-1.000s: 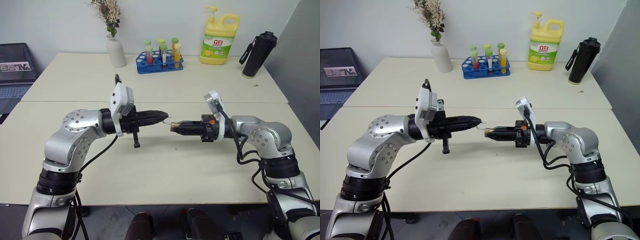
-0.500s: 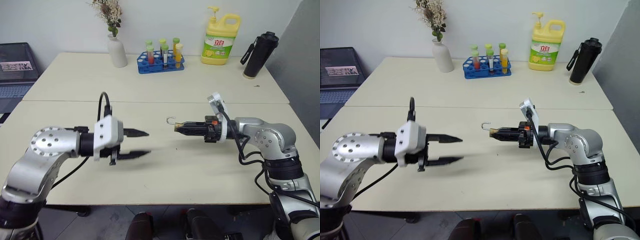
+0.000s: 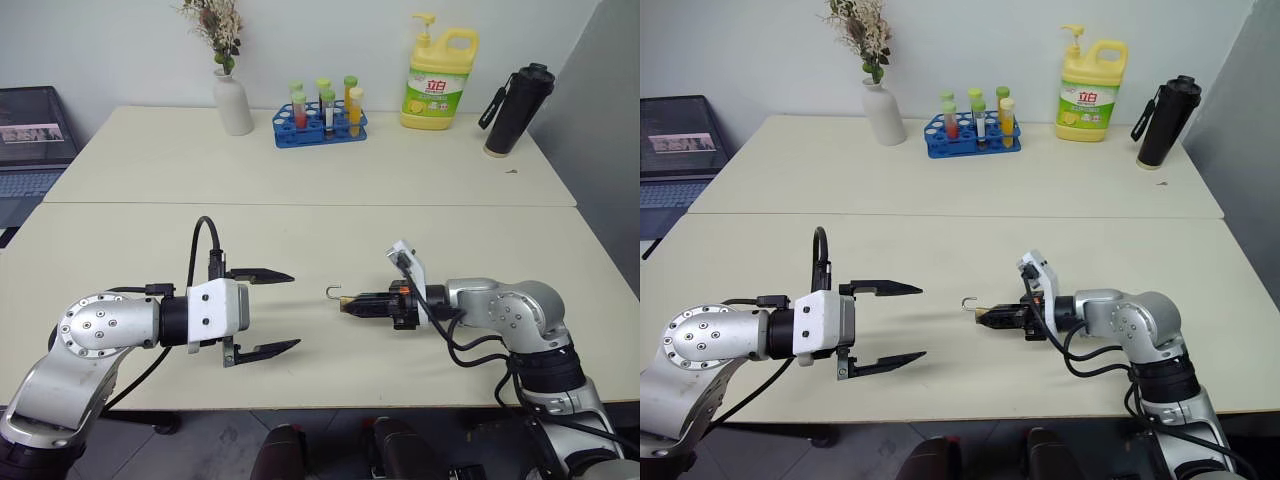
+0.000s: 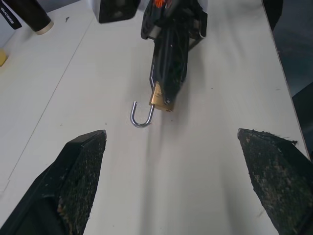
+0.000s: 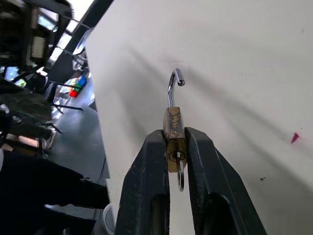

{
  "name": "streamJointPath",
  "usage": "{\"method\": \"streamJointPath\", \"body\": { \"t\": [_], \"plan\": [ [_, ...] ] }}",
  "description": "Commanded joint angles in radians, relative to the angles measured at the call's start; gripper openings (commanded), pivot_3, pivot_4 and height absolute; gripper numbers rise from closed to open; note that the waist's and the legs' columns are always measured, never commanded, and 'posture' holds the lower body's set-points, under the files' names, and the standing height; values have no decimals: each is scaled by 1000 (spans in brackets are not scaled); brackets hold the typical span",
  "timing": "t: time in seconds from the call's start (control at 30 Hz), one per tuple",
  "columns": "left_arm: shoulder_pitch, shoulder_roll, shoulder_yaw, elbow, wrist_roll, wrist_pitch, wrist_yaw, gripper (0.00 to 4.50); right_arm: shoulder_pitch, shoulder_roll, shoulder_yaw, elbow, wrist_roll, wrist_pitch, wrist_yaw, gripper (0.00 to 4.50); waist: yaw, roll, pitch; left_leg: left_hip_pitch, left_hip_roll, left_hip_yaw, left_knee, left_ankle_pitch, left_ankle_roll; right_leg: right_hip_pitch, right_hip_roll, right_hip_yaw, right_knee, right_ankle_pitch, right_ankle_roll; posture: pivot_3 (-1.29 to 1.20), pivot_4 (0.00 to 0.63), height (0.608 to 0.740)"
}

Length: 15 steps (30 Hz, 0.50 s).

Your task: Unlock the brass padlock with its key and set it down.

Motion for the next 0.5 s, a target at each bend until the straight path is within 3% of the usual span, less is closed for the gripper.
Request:
{"method": "streamJointPath", "body": {
  "t": [0.03,0.43,0.5],
  "plan": [
    [13,-1,17,-28,-4,-19,6,4500,11,57,-30,19,-18,-4,-80,139,-1,0,0,0,0,0,0,0,0,0,0,0,0,0,0,0,150,740],
    [82,17,32,-27,14,-53,-6,4500,-5,71,-17,105,-65,-22,-106,139,-1,0,0,0,0,0,0,0,0,0,0,0,0,0,0,0,150,740],
    [81,15,29,-27,14,-53,-3,4500,-13,66,-12,122,-75,-25,-106,874,-1,0,0,0,0,0,0,0,0,0,0,0,0,0,0,0,150,740]
  ]
}}
